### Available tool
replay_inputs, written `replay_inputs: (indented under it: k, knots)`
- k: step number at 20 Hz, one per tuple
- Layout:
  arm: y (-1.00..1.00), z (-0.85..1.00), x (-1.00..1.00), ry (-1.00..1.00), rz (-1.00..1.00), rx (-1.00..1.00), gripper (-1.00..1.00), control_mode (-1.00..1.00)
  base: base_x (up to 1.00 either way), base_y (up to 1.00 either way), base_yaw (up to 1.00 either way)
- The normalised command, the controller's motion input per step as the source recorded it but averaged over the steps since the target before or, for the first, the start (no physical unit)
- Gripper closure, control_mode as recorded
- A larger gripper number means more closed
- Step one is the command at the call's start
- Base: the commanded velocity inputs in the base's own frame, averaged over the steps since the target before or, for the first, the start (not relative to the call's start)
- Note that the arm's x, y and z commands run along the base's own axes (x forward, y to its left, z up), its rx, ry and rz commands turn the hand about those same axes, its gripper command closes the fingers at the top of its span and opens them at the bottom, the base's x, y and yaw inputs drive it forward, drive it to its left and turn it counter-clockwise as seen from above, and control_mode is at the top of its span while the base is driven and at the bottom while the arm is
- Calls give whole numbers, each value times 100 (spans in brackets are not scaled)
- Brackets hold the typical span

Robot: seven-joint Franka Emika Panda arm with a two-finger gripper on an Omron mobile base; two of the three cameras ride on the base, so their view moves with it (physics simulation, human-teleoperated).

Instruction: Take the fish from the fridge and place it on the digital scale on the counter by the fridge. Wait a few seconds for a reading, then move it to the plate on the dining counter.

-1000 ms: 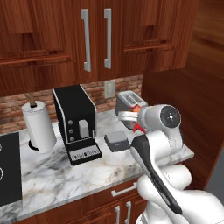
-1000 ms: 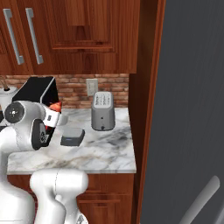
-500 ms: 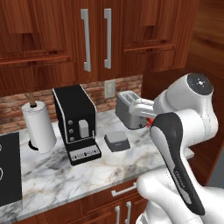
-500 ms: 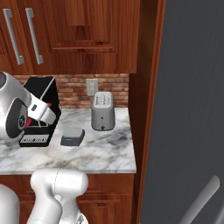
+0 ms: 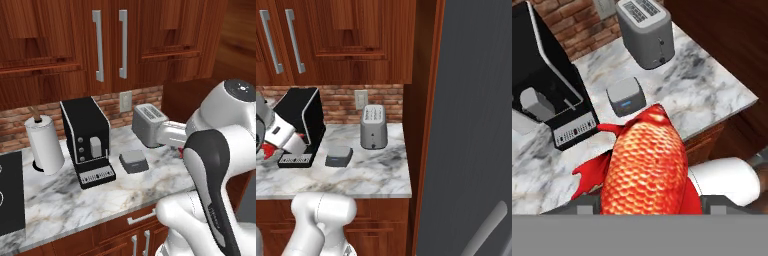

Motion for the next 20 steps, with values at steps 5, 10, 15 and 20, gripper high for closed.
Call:
replay_inputs:
  k: [5,10,15,20]
  knots:
    - [0,0,0,0,0,0,100,100,-100,2,-17]
    - [0,0,0,0,0,0,100,100,-100,5,-45]
    - [0,0,0,0,0,0,100,100,-97,13,-73]
    - [0,0,0,0,0,0,100,100,-74,13,-84]
